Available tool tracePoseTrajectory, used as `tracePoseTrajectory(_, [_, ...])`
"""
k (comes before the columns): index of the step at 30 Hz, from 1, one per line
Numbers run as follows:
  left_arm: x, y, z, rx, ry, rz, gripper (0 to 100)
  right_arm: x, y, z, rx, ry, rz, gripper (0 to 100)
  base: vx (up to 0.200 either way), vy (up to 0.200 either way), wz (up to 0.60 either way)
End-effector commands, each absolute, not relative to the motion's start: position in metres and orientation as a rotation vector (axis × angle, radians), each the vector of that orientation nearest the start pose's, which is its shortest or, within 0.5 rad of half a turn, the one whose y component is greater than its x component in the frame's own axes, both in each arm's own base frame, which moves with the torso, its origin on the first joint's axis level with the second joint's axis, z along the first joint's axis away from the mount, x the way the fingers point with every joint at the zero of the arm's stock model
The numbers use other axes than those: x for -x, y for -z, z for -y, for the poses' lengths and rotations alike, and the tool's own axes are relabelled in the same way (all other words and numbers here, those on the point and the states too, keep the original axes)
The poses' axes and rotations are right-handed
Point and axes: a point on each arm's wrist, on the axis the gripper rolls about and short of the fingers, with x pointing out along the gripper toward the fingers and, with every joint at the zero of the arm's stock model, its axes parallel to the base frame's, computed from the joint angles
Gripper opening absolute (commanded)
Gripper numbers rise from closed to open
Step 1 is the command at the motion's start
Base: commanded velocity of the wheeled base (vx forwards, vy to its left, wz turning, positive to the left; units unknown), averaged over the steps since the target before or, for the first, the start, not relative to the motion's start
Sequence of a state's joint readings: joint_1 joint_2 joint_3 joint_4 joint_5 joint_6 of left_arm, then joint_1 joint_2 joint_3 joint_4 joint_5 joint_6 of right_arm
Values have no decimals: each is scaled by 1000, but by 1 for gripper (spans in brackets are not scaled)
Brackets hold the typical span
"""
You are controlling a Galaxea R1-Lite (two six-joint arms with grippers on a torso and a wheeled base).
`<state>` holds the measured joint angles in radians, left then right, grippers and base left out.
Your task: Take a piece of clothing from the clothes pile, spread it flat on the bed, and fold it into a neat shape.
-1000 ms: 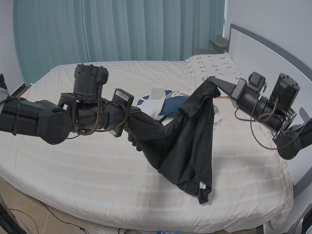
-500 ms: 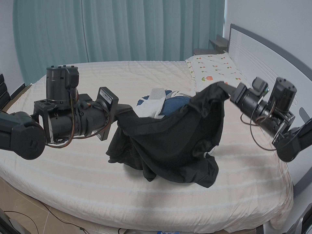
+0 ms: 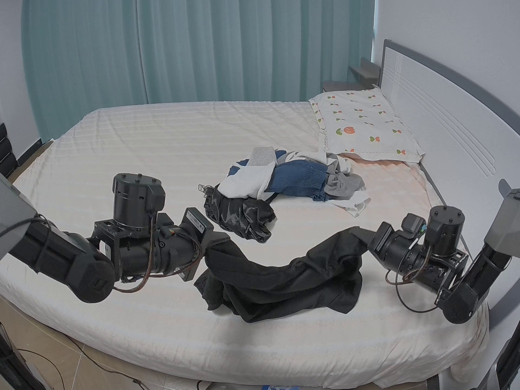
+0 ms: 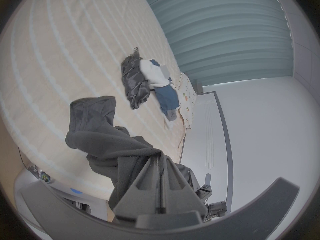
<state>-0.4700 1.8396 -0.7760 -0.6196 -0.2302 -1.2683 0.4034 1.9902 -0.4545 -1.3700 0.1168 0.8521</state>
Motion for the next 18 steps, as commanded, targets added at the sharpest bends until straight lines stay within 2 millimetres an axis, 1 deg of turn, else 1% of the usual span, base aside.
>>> tracePoseTrajectory(1, [-288, -98, 152, 1136, 236, -897, 0, -273, -64, -128, -802, -391, -463, 0, -200, 0, 0])
tracePoseTrajectory(3, [-285, -97, 150, 1136, 229, -900, 0, -270, -63, -126, -803, -371, -464, 0, -200, 0, 0])
tracePoseTrajectory(6, [-285, -98, 148, 1141, 228, -896, 0, -265, -64, -124, -800, -361, -466, 0, 0, 0, 0])
tracePoseTrajectory(9, [-283, -95, 147, 1137, 218, -907, 0, -262, -67, -123, -805, -370, -450, 0, 0, 0, 0])
tracePoseTrajectory(15, [-281, -94, 144, 1165, 196, -916, 0, -256, -66, -123, -804, -382, -444, 0, 0, 0, 0])
tracePoseTrajectory(18, [-281, -96, 138, 1180, 200, -920, 0, -254, -67, -125, -804, -390, -446, 0, 0, 200, 0])
